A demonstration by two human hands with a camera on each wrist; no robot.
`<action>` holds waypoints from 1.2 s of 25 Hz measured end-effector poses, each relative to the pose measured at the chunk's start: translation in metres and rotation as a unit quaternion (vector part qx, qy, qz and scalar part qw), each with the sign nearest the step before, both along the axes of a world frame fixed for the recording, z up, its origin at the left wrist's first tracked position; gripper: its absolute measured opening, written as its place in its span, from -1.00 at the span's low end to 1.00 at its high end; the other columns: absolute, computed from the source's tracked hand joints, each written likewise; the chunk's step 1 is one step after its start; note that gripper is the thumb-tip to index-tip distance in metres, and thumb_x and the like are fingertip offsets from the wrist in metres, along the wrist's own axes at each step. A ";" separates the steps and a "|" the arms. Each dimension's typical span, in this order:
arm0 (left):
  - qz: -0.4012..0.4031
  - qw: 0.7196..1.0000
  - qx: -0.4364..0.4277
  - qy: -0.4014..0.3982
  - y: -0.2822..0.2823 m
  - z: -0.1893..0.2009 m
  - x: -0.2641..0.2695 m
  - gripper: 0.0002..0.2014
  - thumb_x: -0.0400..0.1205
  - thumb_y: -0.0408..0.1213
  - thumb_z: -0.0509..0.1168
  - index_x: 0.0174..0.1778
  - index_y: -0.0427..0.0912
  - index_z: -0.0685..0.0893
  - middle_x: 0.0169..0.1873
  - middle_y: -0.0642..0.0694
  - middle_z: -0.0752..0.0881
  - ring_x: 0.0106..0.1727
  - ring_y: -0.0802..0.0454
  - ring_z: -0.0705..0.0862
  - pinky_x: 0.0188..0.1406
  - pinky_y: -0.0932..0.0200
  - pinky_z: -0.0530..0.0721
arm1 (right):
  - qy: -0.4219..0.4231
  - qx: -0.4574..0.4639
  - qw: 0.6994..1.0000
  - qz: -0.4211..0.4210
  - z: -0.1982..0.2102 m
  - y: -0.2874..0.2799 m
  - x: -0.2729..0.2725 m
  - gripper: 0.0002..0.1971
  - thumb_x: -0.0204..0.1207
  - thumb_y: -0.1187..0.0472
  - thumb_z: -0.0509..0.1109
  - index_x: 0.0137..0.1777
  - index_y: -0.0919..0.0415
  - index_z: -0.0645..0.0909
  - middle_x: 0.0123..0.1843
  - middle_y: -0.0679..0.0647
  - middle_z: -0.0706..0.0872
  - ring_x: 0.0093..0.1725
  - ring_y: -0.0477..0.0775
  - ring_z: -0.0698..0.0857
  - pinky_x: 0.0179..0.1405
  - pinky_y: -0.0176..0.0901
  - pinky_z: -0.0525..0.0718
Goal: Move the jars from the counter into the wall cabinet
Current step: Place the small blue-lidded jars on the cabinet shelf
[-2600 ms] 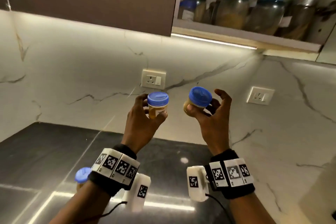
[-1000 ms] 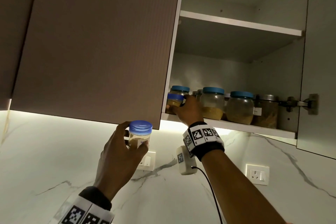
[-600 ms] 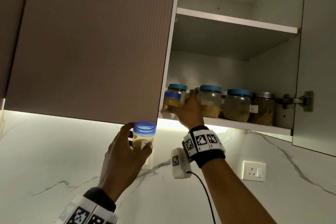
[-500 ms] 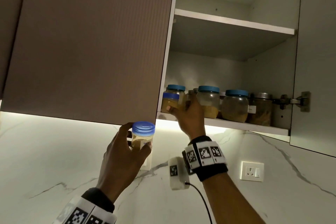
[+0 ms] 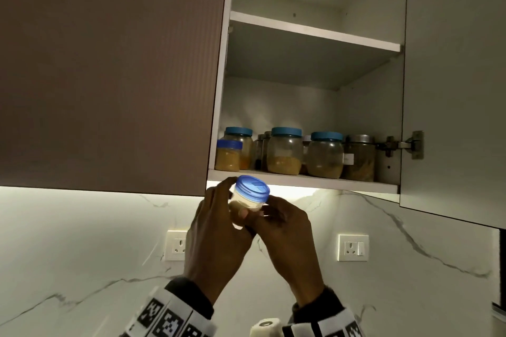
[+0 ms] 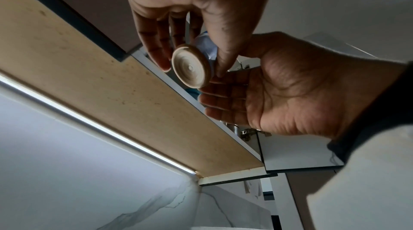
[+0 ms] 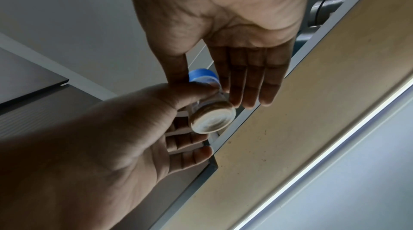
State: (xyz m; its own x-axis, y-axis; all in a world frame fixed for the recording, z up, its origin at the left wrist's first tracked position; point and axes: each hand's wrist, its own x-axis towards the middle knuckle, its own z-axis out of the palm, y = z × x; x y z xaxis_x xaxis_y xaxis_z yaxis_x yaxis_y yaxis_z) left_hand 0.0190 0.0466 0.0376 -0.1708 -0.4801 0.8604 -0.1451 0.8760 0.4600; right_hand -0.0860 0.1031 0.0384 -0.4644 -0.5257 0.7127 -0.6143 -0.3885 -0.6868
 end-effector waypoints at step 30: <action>0.220 0.912 -0.198 -0.284 -0.070 0.063 -0.002 -0.75 0.23 -0.35 0.64 -0.24 -0.20 0.76 -0.31 -0.12 0.76 -0.32 -0.02 0.68 -0.41 0.17 0.67 | 0.130 -0.004 0.962 -0.242 0.097 -0.073 -0.052 -0.42 0.34 -0.10 0.55 0.24 0.07 0.37 -0.06 -0.02 0.72 -0.13 0.05 0.74 -0.06 -0.06 0.73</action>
